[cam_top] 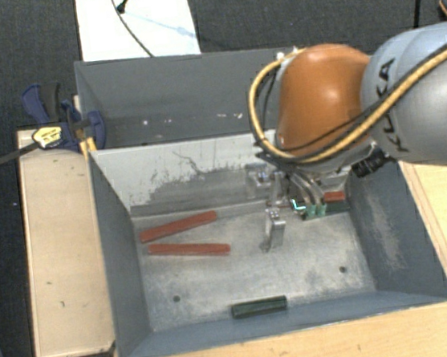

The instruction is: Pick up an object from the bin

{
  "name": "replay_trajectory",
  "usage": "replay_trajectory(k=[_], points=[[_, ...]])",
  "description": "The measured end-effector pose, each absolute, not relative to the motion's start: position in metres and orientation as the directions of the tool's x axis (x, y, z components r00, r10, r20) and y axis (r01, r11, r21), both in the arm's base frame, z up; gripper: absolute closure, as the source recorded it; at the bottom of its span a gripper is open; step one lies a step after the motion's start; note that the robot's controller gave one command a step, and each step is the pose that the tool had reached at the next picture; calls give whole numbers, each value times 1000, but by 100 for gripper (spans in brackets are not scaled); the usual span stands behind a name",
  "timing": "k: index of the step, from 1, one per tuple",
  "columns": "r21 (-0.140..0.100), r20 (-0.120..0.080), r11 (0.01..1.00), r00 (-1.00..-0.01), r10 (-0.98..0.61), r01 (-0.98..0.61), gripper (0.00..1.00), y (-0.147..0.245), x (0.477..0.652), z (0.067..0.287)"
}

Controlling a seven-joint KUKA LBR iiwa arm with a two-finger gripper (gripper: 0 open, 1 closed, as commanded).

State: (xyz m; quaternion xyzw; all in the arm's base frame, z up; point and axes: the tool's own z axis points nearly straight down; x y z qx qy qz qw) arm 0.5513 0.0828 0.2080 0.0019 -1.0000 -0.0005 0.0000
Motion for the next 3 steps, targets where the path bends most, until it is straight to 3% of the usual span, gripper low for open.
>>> replay_trajectory(k=[1,2,3], points=[[1,7,996,-996,86,86,0,158,524,114],[-2,3,998,-998,-63,-63,0,107,554,69],[1,0,998,-998,-60,-60,100,109,555,71]])
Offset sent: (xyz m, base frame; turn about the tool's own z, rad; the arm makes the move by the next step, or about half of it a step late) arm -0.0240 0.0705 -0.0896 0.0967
